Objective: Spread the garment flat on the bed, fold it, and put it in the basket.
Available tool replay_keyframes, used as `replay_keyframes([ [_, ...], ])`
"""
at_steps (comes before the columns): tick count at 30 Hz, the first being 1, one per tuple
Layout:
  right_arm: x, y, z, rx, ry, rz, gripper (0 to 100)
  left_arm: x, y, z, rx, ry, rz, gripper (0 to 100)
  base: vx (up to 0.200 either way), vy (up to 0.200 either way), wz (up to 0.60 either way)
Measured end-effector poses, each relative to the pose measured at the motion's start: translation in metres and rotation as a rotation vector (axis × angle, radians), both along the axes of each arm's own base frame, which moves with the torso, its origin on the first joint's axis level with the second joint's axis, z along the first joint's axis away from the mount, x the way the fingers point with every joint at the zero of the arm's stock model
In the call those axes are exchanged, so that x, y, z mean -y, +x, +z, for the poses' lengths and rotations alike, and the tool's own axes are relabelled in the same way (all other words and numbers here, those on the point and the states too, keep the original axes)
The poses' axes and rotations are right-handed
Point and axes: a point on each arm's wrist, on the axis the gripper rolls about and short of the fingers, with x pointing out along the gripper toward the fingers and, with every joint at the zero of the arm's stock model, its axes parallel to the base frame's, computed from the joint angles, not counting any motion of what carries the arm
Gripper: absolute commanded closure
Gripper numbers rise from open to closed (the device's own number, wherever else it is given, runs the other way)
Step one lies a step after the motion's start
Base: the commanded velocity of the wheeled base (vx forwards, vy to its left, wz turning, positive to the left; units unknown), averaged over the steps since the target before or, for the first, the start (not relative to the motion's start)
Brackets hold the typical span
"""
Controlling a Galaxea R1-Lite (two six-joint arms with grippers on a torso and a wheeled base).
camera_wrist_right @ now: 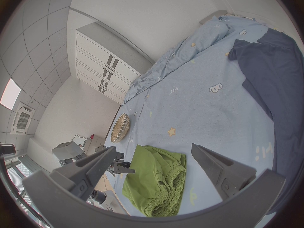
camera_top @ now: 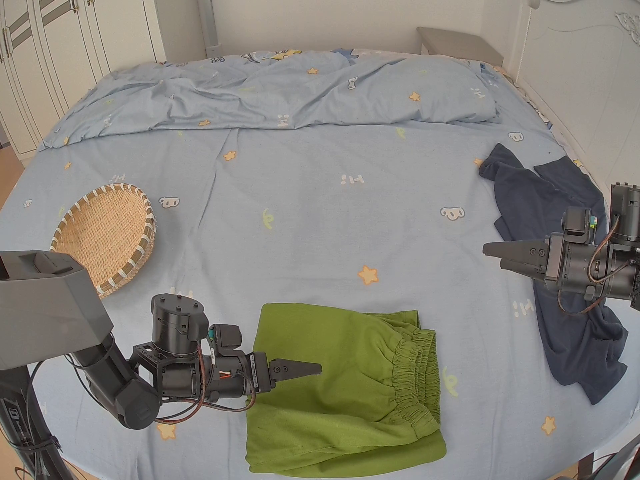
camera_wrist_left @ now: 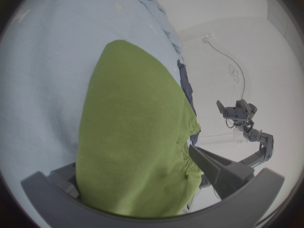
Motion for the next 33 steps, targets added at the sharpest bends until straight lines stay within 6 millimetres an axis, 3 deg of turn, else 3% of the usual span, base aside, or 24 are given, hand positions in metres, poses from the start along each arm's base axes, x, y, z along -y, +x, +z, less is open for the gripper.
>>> replay_keyframes([
  [4, 0.0, 0.001, -0.002, -0.006, -0.003, 0.001, 0, 0.001, -0.001, -0.004, -0.006, 0.002, -0.005, 0, 0.0, 0.0, 0.0],
  [5, 0.0, 0.001, -0.002, -0.006, -0.004, 0.001, 0, 0.001, -0.002, -0.004, -0.008, 0.003, -0.005, 100, 0.0, 0.0, 0.0],
  [18, -0.002, 0.001, -0.004, -0.019, -0.006, 0.009, 0, 0.001, -0.004, -0.002, -0.035, -0.005, 0.007, 100, 0.0, 0.0, 0.0],
  [28, -0.011, -0.001, 0.008, -0.033, -0.01, 0.012, 0, -0.003, -0.001, 0.017, -0.091, 0.014, 0.024, 100, 0.0, 0.0, 0.0],
  [33, -0.014, -0.002, 0.02, -0.024, -0.013, 0.009, 0, -0.013, 0.004, 0.039, -0.173, 0.054, 0.06, 100, 0.0, 0.0, 0.0],
])
